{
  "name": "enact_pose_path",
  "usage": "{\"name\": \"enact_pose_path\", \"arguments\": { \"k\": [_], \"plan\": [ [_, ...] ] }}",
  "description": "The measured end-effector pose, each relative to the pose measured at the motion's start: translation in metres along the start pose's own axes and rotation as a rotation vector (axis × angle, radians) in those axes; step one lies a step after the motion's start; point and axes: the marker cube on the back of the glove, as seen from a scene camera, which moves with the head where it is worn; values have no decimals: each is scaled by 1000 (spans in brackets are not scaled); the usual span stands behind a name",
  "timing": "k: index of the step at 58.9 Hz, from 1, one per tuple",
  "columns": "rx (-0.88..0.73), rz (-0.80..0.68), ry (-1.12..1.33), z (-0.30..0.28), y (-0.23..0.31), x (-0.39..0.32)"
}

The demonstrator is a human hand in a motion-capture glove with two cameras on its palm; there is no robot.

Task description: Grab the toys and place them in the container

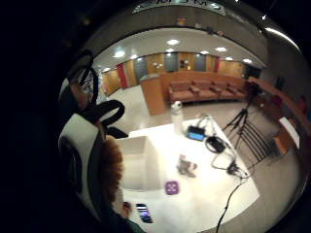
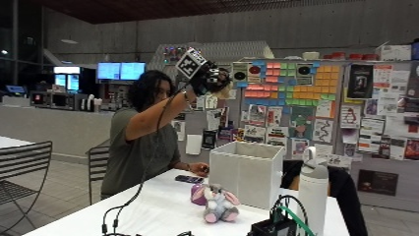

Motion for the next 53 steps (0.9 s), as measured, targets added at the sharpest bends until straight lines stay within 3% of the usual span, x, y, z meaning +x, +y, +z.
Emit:
{"name": "enact_pose_path", "arguments": {
  "k": [6,10,15,30,40,50,53],
  "plan": [
    [-66,132,-36,47,-21,-31],
    [-139,-3,-34,76,-16,-43],
    [-197,127,-154,102,-18,-69],
    [-341,136,-294,154,-8,-93],
    [-429,152,-331,154,-6,-81],
    [-402,128,-145,127,11,-17],
    [-427,37,-31,124,26,14]
  ]
}}
